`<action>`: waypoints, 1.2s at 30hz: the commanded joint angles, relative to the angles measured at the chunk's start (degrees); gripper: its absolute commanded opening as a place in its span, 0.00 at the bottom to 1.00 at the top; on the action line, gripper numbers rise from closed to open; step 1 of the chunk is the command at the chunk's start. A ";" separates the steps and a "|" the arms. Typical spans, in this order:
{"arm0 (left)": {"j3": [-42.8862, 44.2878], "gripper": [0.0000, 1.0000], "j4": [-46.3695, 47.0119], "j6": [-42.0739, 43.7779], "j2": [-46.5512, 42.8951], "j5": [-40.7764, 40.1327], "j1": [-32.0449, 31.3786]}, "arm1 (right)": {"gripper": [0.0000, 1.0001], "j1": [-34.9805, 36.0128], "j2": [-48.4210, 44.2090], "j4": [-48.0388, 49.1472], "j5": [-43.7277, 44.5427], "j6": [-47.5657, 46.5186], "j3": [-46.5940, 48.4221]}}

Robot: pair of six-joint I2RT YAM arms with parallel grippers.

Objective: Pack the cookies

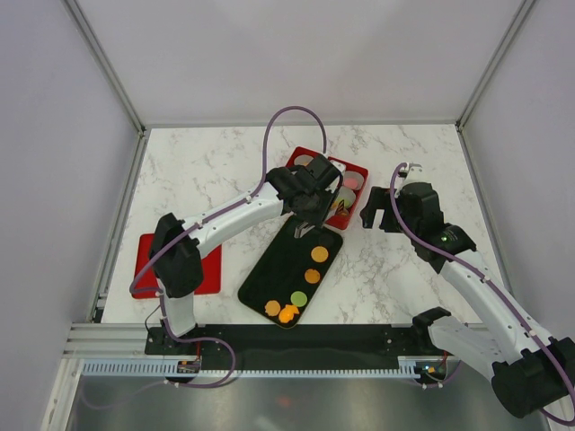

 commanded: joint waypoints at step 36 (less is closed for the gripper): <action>3.62 0.55 -1.17 4.26 -4.87 -1.23 0.05 | 0.98 -0.43 -0.97 1.02 0.74 -0.18 0.19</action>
